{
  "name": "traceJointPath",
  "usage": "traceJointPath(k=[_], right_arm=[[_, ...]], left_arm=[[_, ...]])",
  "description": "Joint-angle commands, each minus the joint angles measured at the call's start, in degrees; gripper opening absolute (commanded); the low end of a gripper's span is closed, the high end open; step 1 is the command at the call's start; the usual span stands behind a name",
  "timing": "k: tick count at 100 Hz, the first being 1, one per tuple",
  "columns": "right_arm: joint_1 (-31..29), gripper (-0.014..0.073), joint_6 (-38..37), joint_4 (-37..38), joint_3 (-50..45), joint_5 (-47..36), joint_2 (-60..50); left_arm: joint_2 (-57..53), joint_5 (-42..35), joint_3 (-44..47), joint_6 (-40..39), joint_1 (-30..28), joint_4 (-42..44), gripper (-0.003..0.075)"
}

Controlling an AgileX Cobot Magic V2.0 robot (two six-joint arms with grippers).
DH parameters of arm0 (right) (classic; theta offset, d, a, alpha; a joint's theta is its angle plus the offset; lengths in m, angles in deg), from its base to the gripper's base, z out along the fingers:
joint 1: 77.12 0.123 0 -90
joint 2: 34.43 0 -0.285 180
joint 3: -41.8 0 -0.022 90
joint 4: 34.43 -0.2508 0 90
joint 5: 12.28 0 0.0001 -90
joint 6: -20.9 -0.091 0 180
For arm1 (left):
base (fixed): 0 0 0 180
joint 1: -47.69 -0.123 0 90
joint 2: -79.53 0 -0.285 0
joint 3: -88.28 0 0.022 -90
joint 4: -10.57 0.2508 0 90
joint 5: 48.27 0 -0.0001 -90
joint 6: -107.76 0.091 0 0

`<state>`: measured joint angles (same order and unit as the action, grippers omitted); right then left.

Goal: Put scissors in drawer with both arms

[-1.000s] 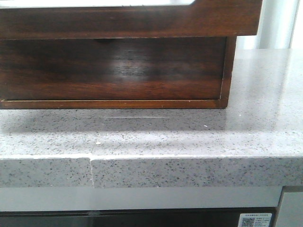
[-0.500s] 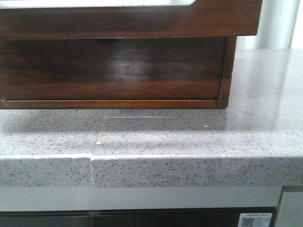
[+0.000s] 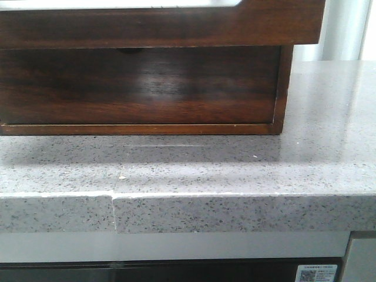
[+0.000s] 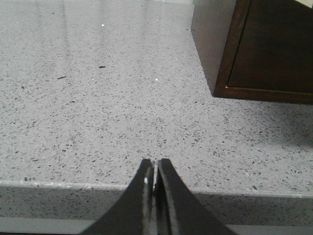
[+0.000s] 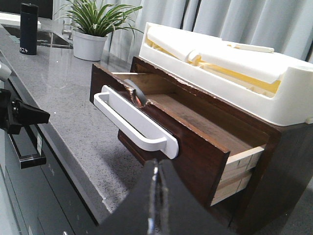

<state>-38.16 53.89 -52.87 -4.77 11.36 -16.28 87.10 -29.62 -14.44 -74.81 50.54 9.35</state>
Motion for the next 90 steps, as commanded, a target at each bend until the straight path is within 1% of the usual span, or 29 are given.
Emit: traceJointPath(k=[1, 24, 41, 56, 66, 73, 78, 81, 85, 90], right_arm=[[-0.1, -0.0061, 0.1, -0.6, 1.4, -4.3, 0.6], [-0.1, -0.0061, 0.2, -0.6, 1.4, -4.4, 0.6], [-0.1, -0.0061, 1.0, 0.6, 1.4, -9.8, 0.6], [-0.1, -0.0061, 1.0, 0.6, 1.0, -11.7, 0.6], [-0.2, -0.0061, 1.0, 0.6, -1.1, -20.1, 0.6], [-0.3, -0.0061, 0.1, 0.5, -3.8, -29.6, 0.6], [-0.3, -0.0061, 0.0, 0.5, -6.3, -38.6, 0.6], [-0.3, -0.0061, 0.0, 0.5, -7.9, -42.6, 0.6], [-0.3, -0.0061, -0.7, 0.5, -10.1, -47.2, 0.6], [-0.3, -0.0061, -2.1, 0.5, -12.8, -51.0, 0.6]], left_arm=[[-1.7, -4.0, 1.2, 0.0, -0.4, -0.6, -0.0022], [-1.7, -4.0, 1.2, 0.0, -0.4, -0.6, -0.0022], [-1.7, -4.0, 1.2, 0.0, -0.4, -0.6, -0.0022], [-1.7, -4.0, 1.2, 0.0, -0.4, -0.6, -0.0022], [-1.7, -4.0, 1.2, 0.0, -0.4, -0.6, -0.0022], [-1.7, -4.0, 1.2, 0.0, -0.4, -0.6, -0.0022], [-1.7, -4.0, 1.2, 0.0, -0.4, -0.6, -0.0022], [-1.7, -4.0, 1.2, 0.0, -0.4, -0.6, -0.0022], [-1.7, -4.0, 1.2, 0.0, -0.4, -0.6, -0.0022], [-1.7, -4.0, 1.2, 0.0, -0.4, -0.6, -0.0022]])
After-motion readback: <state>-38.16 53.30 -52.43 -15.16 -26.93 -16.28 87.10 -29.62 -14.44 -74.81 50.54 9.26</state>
